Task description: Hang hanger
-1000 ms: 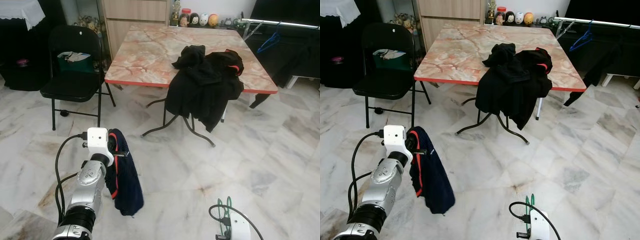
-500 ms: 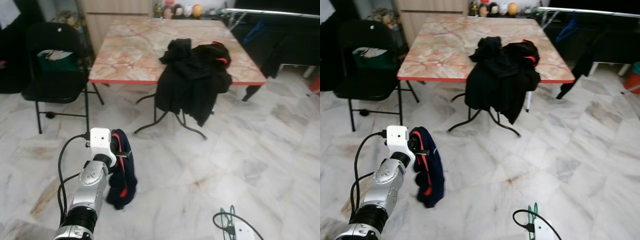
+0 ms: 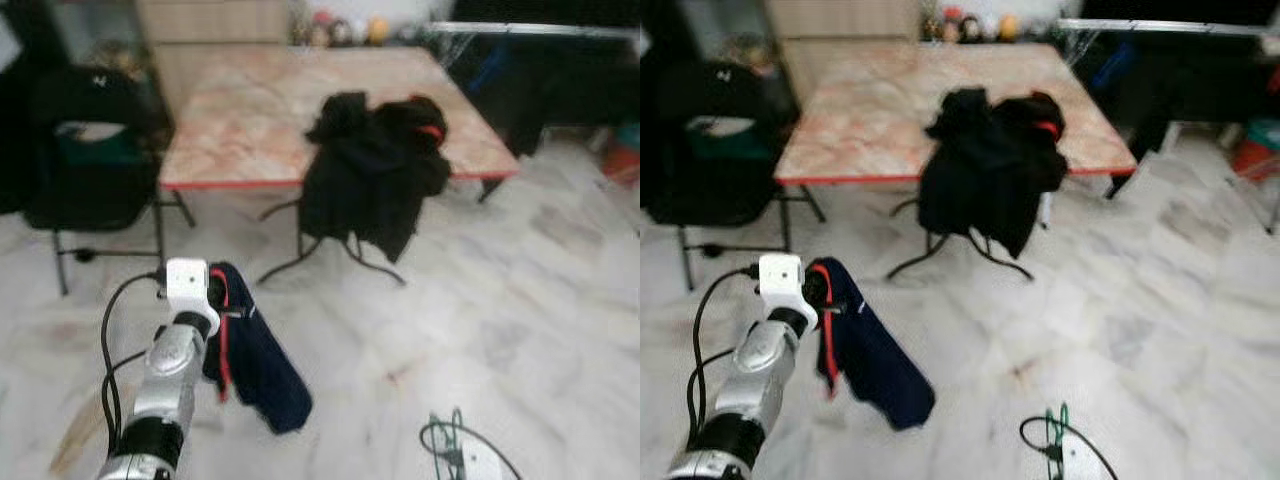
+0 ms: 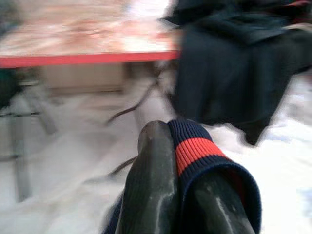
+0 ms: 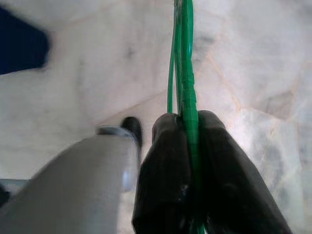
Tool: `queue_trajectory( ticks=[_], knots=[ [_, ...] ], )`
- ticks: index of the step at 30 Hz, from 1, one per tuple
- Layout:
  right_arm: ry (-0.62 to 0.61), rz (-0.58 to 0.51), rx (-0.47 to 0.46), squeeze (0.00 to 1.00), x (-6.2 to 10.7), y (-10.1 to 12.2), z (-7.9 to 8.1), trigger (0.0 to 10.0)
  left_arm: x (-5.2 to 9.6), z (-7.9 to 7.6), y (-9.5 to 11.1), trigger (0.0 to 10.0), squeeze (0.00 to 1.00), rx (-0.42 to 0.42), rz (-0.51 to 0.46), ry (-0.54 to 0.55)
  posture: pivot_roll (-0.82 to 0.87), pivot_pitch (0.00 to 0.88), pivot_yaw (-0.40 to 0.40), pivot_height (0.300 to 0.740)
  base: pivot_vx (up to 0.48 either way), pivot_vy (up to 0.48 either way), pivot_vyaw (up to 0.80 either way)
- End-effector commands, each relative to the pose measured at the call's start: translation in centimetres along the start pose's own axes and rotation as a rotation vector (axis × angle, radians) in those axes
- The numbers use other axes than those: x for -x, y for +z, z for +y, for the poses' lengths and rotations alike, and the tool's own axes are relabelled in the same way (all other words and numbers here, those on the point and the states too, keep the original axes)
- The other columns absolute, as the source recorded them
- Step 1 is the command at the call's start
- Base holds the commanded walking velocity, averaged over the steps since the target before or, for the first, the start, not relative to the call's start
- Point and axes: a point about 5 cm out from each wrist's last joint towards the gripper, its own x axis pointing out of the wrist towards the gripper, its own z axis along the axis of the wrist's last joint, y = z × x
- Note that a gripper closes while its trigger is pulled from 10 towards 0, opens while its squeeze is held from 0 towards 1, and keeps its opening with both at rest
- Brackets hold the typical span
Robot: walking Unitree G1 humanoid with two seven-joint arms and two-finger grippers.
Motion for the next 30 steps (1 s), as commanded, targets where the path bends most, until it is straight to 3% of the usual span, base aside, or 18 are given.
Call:
queue_trajectory(
  ticks=[1, 13, 30],
  knots=[
    [0.014, -0.027, -0.001, 0.0, -0.2, 0.9, 0.9, 10.0, -0.1, 1.0, 1.1, 10.0, 0.0, -0.025, -0.045, 0.023, -0.12, 0.0, -0.01, 0.74, 0.289, 0.0, 0.0],
    [0.033, -0.044, 0.015, 0.0, -0.3, 2.1, 2.6, 10.0, -0.1, 1.0, 1.1, 10.0, 0.0, -0.025, -0.046, 0.024, -0.12, 0.0, -0.011, 0.74, 0.289, 0.0, 0.0],
    [0.034, -0.042, 0.015, 0.0, -0.3, 1.9, 2.1, 10.0, -0.2, 1.0, 1.2, 10.0, 0.0, -0.024, -0.049, 0.028, -0.12, 0.0, -0.013, 0.74, 0.288, 0.0, 0.0]
  ],
)
